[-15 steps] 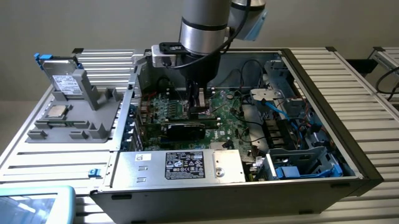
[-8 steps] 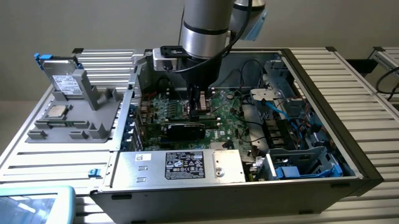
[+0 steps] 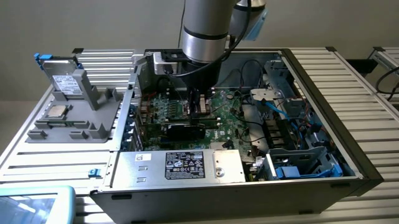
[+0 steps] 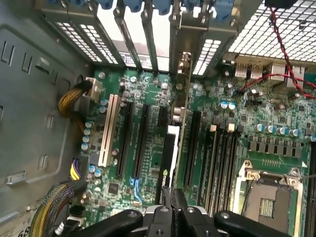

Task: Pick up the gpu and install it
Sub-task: 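Press down on the gpu until it lock into place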

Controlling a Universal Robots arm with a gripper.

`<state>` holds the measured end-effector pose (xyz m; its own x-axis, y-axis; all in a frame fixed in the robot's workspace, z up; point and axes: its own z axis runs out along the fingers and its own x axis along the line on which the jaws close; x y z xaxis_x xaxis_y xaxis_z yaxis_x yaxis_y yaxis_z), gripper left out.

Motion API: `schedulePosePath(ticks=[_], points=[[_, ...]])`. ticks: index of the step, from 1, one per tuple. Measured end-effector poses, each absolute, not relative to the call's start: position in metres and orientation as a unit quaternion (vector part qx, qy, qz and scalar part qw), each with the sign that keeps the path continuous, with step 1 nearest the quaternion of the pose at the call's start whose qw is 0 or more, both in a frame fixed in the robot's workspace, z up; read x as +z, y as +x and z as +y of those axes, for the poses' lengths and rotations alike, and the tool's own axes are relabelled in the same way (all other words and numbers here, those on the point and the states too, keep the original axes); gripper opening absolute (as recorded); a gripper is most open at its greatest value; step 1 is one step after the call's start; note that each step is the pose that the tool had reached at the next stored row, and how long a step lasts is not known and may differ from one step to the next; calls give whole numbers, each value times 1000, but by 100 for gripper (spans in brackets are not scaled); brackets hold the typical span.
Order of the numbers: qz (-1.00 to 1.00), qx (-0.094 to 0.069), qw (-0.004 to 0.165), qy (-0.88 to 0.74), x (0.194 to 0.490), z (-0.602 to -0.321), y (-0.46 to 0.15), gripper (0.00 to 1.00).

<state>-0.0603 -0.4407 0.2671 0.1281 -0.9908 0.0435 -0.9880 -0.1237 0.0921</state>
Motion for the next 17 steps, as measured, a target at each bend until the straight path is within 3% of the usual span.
schedulePosePath(ticks=[12,17], points=[[-660,-14,49,749,261,-441,-60,12],[-660,-14,49,749,282,-441,-60,12]])
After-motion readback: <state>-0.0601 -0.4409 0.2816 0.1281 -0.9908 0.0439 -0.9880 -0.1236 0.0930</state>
